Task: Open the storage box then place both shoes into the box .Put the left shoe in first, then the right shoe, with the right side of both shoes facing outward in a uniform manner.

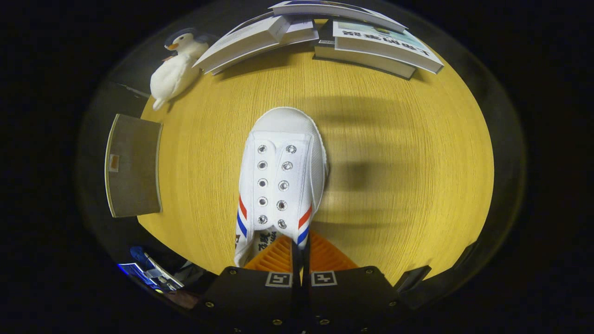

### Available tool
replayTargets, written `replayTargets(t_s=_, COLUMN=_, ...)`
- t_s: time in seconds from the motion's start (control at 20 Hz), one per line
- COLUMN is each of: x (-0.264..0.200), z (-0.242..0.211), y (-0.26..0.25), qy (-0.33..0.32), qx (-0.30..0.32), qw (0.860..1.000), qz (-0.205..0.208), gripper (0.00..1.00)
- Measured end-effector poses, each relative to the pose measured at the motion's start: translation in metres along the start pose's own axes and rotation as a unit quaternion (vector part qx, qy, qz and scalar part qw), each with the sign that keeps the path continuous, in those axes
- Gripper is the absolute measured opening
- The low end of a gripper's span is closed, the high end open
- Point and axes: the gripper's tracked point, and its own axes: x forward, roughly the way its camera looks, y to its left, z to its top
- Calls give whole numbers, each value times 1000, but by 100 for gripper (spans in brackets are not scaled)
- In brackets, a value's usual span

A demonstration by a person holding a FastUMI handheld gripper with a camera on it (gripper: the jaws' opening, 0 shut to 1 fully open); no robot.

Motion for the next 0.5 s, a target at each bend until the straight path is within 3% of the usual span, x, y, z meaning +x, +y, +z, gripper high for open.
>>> replayTargets(t_s=0.25, x=-18, z=0, y=6, qy=-10, qx=-13, qw=1000, qz=-13, gripper=0)
replayTargets(t_s=0.5, x=-50, z=5, y=28, qy=-24, qx=-25, qw=999, qz=4, gripper=0)
